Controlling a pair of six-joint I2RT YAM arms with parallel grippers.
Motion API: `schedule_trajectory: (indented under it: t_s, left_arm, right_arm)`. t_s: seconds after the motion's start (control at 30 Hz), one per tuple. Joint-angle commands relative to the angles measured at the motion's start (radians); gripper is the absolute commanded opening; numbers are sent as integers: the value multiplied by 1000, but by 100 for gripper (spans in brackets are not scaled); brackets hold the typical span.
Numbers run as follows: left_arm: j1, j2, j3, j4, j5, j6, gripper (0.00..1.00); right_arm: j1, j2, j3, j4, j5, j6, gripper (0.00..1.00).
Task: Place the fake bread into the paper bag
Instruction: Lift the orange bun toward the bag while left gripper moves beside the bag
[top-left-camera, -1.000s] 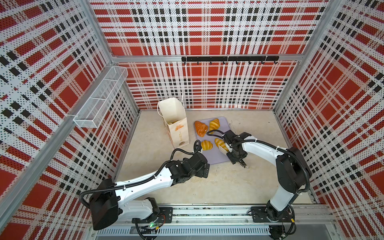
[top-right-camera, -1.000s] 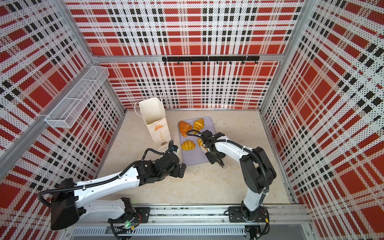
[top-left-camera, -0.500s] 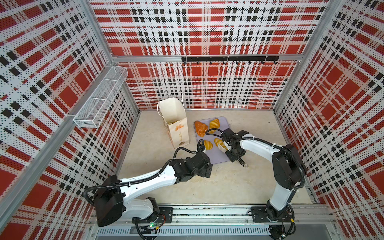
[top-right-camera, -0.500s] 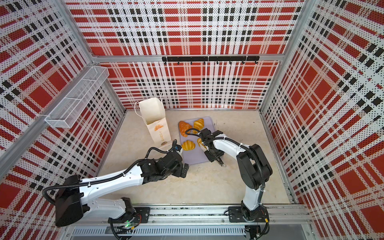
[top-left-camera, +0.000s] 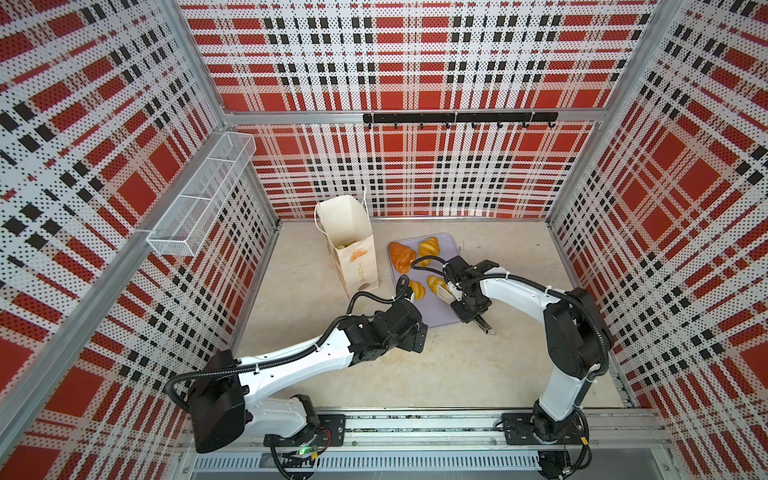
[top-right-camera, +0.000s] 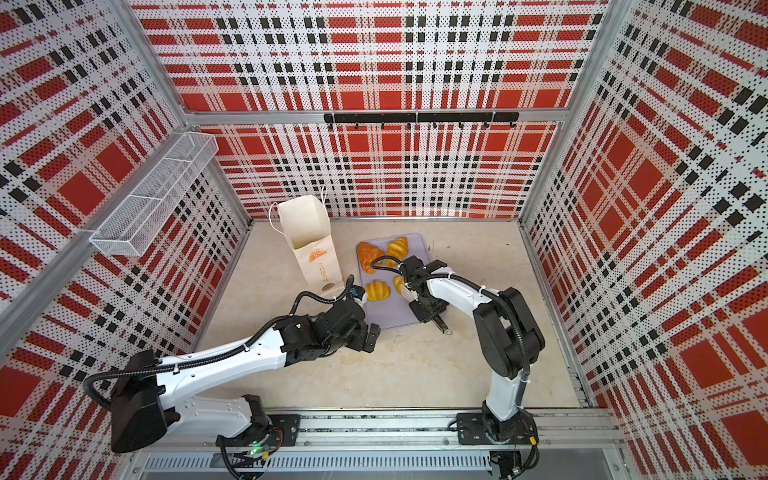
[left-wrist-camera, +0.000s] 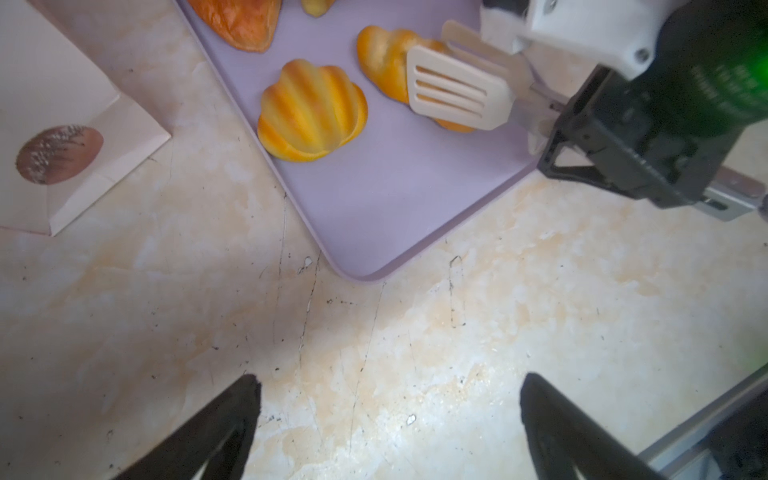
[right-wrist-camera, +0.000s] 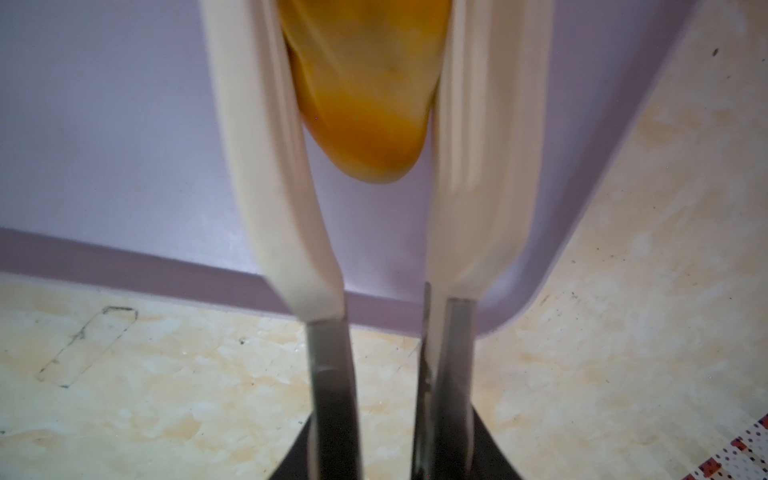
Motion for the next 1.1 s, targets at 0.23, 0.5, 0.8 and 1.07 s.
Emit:
schedule_trajectory:
  t_s: [0.23, 0.5, 0.8, 1.07]
  left_arm:
    - [16, -25, 43, 17, -20, 34, 99]
    - [20, -67, 59, 2, -47, 54, 99]
    - [35, -139, 69, -19, -49, 72, 99]
    - [71, -203, 91, -52, -55, 105, 99]
  right_arm:
    - [-2, -97, 39, 33, -69, 13, 35]
    - [-3, -138, 59, 29, -86, 34, 35]
    - [-1, -190, 105, 11, -103, 49, 35]
    - [22, -235, 146, 24, -130, 67, 36]
